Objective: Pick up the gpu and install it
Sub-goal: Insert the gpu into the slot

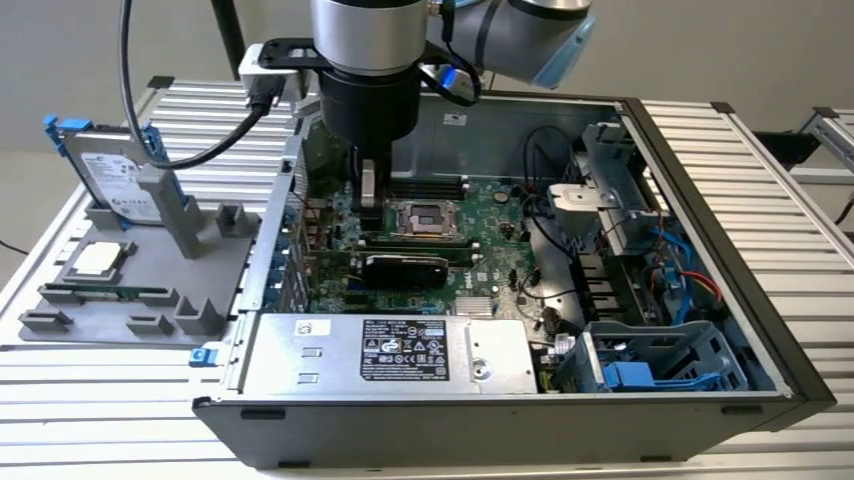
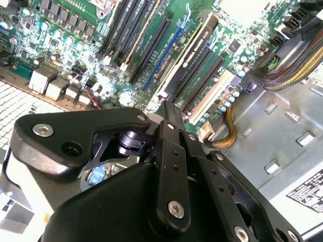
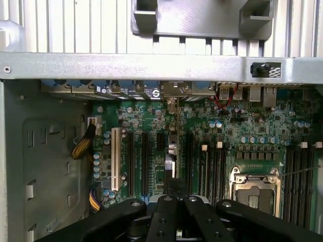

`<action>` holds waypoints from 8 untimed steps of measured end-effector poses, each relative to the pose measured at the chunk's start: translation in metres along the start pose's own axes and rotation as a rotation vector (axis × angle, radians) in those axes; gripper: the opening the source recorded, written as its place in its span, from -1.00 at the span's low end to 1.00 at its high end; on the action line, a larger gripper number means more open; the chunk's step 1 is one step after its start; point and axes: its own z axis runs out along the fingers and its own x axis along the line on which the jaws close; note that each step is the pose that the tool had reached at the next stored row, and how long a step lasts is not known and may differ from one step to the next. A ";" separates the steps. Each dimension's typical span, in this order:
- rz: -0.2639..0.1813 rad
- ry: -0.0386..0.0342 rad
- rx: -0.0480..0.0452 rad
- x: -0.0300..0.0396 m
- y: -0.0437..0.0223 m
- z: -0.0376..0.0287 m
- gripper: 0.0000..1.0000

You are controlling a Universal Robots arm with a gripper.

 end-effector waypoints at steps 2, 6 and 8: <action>0.000 -0.0004 0.0002 -0.0001 0.0053 0.0000 -1.00; 0.000 -0.0009 0.0002 0.0000 0.0202 -0.0004 -1.00; 0.000 -0.0010 0.0002 0.0000 0.0293 -0.0003 -1.00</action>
